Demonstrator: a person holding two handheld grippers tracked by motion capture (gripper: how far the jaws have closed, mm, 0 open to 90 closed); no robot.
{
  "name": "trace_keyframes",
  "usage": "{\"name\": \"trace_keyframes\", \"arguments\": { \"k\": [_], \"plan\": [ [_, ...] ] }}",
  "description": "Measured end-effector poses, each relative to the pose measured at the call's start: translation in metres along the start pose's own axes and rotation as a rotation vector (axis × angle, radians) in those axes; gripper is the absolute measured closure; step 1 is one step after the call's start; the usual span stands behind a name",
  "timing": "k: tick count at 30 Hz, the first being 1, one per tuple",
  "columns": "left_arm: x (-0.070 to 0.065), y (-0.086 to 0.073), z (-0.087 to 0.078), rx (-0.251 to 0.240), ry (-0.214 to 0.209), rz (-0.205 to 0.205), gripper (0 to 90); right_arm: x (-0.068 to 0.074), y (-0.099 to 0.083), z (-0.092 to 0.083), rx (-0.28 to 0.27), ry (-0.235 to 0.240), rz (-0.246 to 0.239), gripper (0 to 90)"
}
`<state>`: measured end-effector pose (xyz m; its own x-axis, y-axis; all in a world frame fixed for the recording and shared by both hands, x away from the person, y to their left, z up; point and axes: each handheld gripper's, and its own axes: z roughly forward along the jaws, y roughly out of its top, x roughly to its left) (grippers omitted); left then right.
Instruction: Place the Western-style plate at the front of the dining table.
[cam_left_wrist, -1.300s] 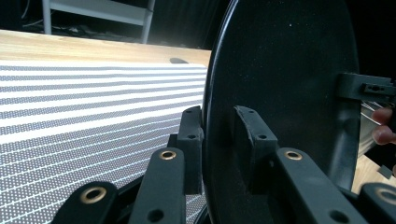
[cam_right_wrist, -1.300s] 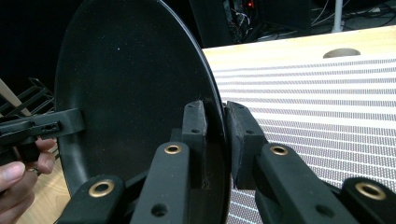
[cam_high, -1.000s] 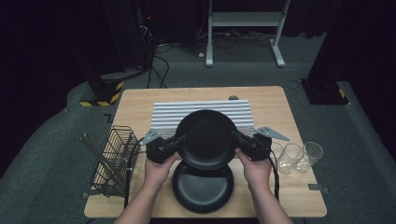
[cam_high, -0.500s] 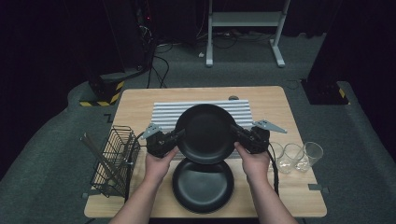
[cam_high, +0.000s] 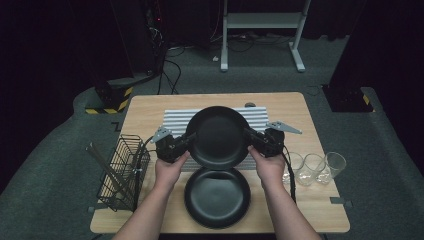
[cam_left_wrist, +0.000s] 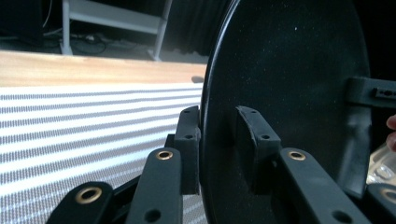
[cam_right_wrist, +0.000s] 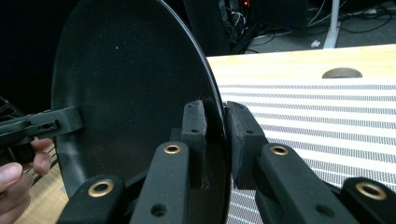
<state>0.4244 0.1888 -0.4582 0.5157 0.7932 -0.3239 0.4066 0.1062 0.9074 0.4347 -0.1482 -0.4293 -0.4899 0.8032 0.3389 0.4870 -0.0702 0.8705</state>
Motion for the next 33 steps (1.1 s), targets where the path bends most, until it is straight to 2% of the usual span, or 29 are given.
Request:
{"name": "trace_keyframes", "arguments": {
  "k": [7,15,21,33],
  "plan": [
    [0.006,0.001,0.003,0.022,0.017,-0.011,71.0,-0.003,0.000,0.010,0.016,-0.002,0.001,78.3],
    [0.015,0.002,0.005,0.014,0.029,-0.030,70.6,0.000,0.006,0.021,0.027,-0.013,-0.035,78.2],
    [0.020,0.006,0.008,0.010,0.039,-0.032,70.5,0.001,0.011,0.028,0.021,-0.012,-0.042,78.1],
    [0.028,0.007,0.018,0.024,0.061,-0.036,70.2,-0.005,0.012,0.043,0.037,-0.027,-0.033,77.5]
  ]
}}
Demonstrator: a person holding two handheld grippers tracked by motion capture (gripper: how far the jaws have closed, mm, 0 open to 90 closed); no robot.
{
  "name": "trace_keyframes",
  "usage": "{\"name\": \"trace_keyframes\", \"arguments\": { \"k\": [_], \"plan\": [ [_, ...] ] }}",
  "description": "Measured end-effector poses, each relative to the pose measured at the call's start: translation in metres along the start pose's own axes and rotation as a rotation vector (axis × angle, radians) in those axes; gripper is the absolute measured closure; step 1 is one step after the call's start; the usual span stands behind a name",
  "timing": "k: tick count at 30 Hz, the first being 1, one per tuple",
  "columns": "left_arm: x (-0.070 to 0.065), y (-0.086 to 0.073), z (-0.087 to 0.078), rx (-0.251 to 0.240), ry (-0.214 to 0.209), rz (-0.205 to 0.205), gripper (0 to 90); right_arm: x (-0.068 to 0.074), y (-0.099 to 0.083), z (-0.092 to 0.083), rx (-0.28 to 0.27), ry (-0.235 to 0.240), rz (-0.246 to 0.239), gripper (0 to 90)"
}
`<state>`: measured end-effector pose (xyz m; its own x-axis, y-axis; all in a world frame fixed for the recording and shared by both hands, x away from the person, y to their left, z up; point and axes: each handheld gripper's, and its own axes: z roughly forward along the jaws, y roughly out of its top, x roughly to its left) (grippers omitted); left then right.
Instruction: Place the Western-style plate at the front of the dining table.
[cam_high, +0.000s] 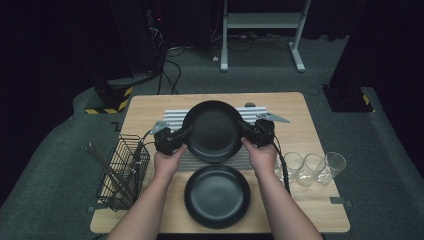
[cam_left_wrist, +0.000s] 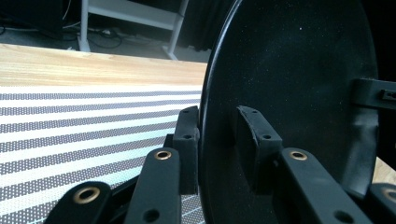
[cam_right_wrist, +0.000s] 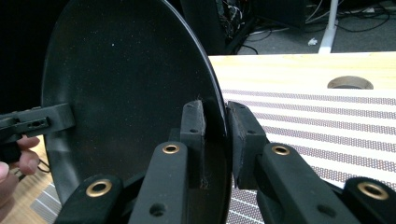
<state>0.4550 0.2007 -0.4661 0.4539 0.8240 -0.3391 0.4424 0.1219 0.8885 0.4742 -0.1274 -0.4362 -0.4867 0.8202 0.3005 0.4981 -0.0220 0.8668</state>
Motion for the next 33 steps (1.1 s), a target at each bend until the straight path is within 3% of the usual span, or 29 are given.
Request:
{"name": "trace_keyframes", "arguments": {
  "k": [16,33],
  "plan": [
    [0.013,-0.005,0.016,0.038,0.038,-0.028,68.6,-0.007,-0.003,0.023,0.032,-0.018,0.002,77.2],
    [0.015,-0.017,0.029,0.086,0.052,-0.040,68.3,-0.019,-0.019,0.030,0.057,-0.037,0.029,76.9]
  ]
}}
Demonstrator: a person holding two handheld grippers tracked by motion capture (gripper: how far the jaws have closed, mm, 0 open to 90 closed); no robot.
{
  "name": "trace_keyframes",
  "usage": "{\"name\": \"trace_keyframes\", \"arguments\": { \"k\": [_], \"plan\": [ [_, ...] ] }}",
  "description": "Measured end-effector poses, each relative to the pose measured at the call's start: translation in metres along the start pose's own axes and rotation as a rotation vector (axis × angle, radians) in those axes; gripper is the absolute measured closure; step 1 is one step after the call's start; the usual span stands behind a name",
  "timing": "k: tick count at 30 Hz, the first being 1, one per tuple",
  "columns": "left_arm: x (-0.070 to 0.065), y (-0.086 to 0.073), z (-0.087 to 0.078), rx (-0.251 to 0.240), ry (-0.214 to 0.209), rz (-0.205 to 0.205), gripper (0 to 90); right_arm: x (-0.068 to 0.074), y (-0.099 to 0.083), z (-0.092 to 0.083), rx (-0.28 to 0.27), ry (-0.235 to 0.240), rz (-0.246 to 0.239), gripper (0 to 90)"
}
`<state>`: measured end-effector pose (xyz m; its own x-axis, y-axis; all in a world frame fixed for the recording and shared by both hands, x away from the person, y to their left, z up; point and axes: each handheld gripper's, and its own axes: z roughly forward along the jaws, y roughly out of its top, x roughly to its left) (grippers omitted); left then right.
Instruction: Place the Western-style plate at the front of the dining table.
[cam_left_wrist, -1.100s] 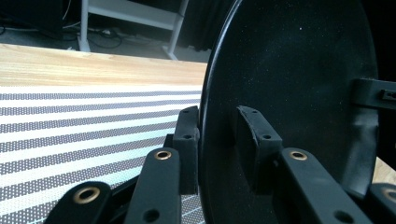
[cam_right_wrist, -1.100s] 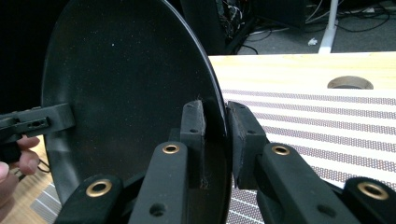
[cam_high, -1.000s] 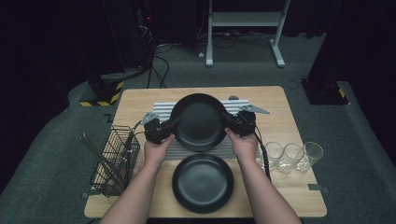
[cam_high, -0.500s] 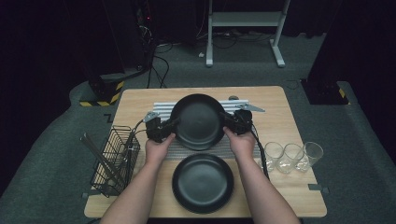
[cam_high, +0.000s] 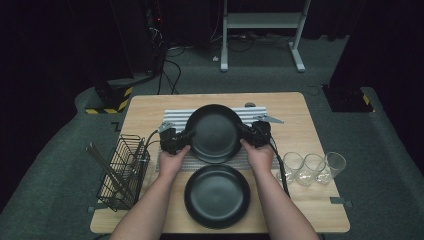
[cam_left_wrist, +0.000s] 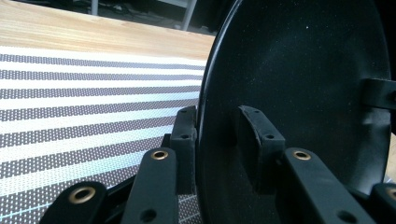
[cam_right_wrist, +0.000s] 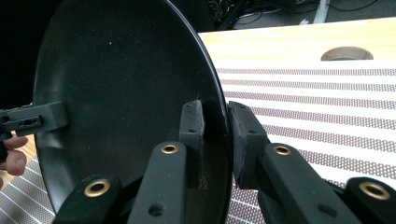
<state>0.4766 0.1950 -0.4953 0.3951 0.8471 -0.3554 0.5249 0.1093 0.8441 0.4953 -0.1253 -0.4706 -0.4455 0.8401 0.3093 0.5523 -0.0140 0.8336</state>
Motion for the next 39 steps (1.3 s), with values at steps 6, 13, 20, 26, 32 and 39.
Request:
{"name": "trace_keyframes", "arguments": {
  "k": [6,13,20,26,32,39],
  "plan": [
    [0.000,0.000,0.001,0.010,0.008,0.003,68.0,-0.001,-0.002,0.002,0.007,-0.003,0.004,76.8],
    [0.002,-0.001,0.005,0.040,0.022,-0.004,67.5,-0.003,-0.006,0.008,0.024,-0.007,0.014,76.7],
    [0.000,0.001,0.008,0.055,0.027,0.006,67.3,-0.005,-0.009,0.008,0.040,-0.020,-0.010,76.1],
    [0.000,0.001,0.010,0.063,0.033,0.007,67.5,-0.009,-0.009,0.011,0.052,-0.015,-0.004,76.0],
    [0.000,0.001,0.012,0.071,0.037,0.000,67.3,-0.010,-0.009,0.013,0.059,-0.014,-0.005,75.9],
    [0.004,0.001,0.014,0.086,0.037,-0.017,67.3,-0.012,-0.008,0.018,0.065,-0.014,-0.013,75.9]
  ]
}}
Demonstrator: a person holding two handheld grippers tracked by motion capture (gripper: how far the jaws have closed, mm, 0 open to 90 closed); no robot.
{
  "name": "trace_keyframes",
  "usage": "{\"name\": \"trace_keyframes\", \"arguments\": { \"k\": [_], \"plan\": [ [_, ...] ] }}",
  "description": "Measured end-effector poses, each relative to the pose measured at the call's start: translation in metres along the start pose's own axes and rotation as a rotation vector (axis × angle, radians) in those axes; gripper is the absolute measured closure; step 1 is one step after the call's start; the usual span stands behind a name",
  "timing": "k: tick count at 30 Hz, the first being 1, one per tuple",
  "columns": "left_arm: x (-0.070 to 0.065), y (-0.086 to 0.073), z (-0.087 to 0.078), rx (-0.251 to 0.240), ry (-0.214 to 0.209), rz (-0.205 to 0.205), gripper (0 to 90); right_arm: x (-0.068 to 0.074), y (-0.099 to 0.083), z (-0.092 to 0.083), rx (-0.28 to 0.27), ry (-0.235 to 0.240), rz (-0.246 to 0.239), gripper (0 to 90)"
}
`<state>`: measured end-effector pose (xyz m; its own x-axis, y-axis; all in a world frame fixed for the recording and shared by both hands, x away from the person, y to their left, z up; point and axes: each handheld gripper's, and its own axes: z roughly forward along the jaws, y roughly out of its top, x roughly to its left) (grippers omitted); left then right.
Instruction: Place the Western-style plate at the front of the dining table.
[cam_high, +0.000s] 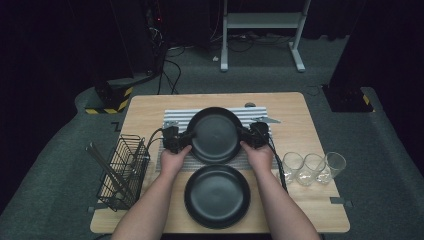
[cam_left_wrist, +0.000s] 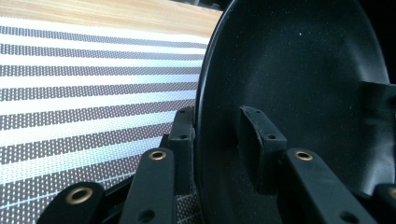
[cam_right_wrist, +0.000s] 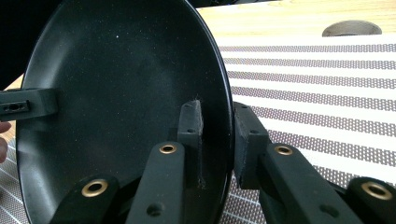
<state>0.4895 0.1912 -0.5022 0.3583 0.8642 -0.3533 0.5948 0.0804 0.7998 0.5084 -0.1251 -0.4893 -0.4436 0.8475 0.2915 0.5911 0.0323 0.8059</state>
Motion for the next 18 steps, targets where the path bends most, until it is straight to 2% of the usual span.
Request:
{"name": "trace_keyframes", "arguments": {
  "k": [18],
  "plan": [
    [0.001,0.003,0.008,0.030,0.023,-0.030,67.2,-0.007,-0.003,0.011,0.010,0.005,0.033,75.1]
  ]
}}
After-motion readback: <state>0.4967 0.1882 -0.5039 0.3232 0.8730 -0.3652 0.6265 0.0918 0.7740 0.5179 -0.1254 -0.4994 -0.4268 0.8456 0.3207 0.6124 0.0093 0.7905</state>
